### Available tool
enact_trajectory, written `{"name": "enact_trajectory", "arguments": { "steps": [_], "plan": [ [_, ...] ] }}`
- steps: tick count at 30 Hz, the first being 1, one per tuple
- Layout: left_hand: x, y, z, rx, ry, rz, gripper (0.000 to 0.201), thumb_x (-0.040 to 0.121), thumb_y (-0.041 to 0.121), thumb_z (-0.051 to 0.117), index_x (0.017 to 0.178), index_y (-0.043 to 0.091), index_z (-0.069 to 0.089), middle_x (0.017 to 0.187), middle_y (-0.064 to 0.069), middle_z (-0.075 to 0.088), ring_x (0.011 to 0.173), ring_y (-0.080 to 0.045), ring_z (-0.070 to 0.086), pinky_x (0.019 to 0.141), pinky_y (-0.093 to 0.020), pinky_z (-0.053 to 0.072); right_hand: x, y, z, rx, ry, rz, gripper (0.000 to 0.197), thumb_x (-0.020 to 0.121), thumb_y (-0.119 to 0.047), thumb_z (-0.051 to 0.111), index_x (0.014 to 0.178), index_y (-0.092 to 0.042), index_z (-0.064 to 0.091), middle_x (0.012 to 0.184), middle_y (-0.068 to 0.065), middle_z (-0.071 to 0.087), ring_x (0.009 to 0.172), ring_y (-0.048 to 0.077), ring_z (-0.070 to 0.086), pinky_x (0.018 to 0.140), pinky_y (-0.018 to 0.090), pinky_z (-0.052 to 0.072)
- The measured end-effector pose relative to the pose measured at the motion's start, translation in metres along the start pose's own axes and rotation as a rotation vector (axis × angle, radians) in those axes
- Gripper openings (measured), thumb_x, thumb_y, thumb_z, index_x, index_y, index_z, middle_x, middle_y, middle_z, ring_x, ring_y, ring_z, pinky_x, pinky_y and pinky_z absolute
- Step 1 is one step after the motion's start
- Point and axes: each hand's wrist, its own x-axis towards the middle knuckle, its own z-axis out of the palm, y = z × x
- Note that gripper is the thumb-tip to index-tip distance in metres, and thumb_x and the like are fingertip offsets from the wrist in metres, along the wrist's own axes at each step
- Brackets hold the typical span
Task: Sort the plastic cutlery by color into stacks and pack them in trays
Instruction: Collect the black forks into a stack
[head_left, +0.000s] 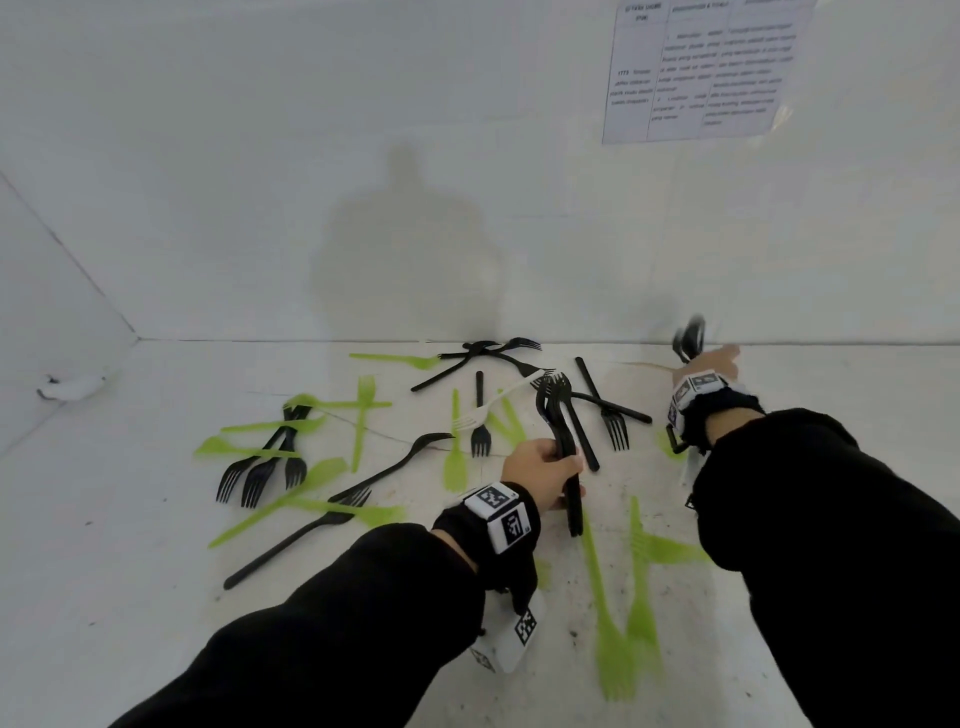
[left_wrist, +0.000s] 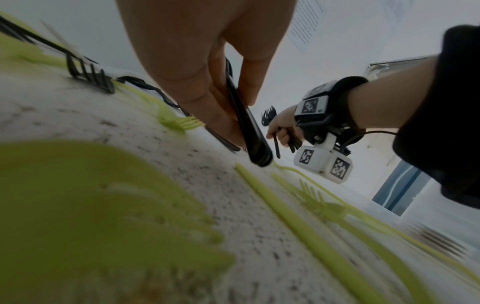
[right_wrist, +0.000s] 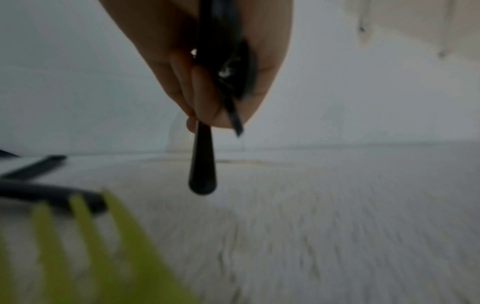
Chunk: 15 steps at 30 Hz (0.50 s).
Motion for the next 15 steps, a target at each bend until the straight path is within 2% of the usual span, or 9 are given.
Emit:
{"name": "enact_trajectory", "arguments": {
  "steps": [1,2,4,6,8,10,13,15],
  "plan": [
    [-0.001,0.000,0.000,0.003,0.004,0.003,0.010,0.091,0.008,0.056,0.083,0.014,0.058,0.075,-0.005,0.059,0.057,-0.013,0.062,0.069,-0.031,0.056,0.002,-0.001,-0.002,-0.051,0.022,-0.020,0.041,0.096,-0.008,0.042,0.135,0.002,0.035,0.139,0.022,0.042,0.126,0.035,0.044,0.081,0.022,0.041],
    [-0.002,0.000,0.000,0.003,0.007,0.005,0.006,0.091,0.008,0.056,0.087,0.012,0.058,0.075,-0.005,0.059,0.059,-0.015,0.061,0.068,-0.030,0.056,0.006,-0.002,-0.006,0.012,0.031,-0.027,0.038,0.094,-0.008,0.043,0.130,0.004,0.041,0.133,0.023,0.048,0.120,0.035,0.049,0.085,0.031,0.043],
    [-0.005,-0.001,0.000,-0.008,0.013,0.015,0.005,0.091,0.008,0.056,0.096,0.009,0.058,0.075,-0.005,0.059,0.060,-0.016,0.061,0.064,-0.027,0.056,-0.001,-0.009,-0.017,0.261,0.004,-0.043,0.033,0.093,-0.012,0.045,0.120,0.006,0.051,0.119,0.023,0.059,0.109,0.035,0.056,0.077,0.031,0.040],
    [-0.008,-0.001,0.000,-0.020,0.016,0.023,0.007,0.092,0.008,0.055,0.098,0.008,0.058,0.074,-0.005,0.059,0.060,-0.015,0.061,0.062,-0.025,0.056,-0.015,-0.012,-0.018,0.329,-0.072,-0.137,0.030,0.095,-0.017,0.042,0.115,0.002,0.054,0.104,0.017,0.067,0.092,0.030,0.060,0.071,0.028,0.038],
    [-0.010,-0.001,0.001,-0.037,0.020,0.037,0.007,0.092,0.008,0.055,0.099,0.007,0.058,0.074,-0.005,0.059,0.060,-0.016,0.061,0.065,-0.027,0.056,-0.034,-0.014,-0.010,0.432,-0.167,-0.189,0.021,0.097,-0.020,0.040,0.107,-0.003,0.049,0.082,0.012,0.061,0.064,0.025,0.056,0.060,0.029,0.041],
    [-0.013,0.000,0.002,-0.059,0.026,0.053,0.007,0.092,0.008,0.055,0.099,0.007,0.057,0.074,-0.005,0.059,0.061,-0.016,0.061,0.067,-0.028,0.056,-0.056,-0.017,0.000,0.504,-0.236,-0.218,0.017,0.098,-0.022,0.039,0.097,-0.006,0.043,0.067,0.008,0.050,0.047,0.020,0.047,0.047,0.028,0.042],
    [-0.018,0.001,0.004,-0.106,0.022,0.074,0.005,0.093,0.008,0.053,0.094,0.008,0.058,0.075,-0.004,0.060,0.063,-0.017,0.061,0.069,-0.030,0.055,-0.093,-0.022,0.015,0.611,-0.384,-0.226,0.018,0.097,-0.025,0.040,0.086,-0.011,0.041,0.061,0.004,0.040,0.042,0.017,0.039,0.043,0.026,0.036],
    [-0.024,0.002,0.005,-0.132,0.018,0.090,0.011,0.094,0.008,0.053,0.086,0.012,0.059,0.075,-0.004,0.061,0.065,-0.019,0.061,0.072,-0.032,0.055,-0.113,-0.025,0.025,0.663,-0.426,-0.238,0.015,0.097,-0.022,0.039,0.086,-0.012,0.042,0.065,0.005,0.045,0.048,0.020,0.045,0.050,0.033,0.041]
  ]
}}
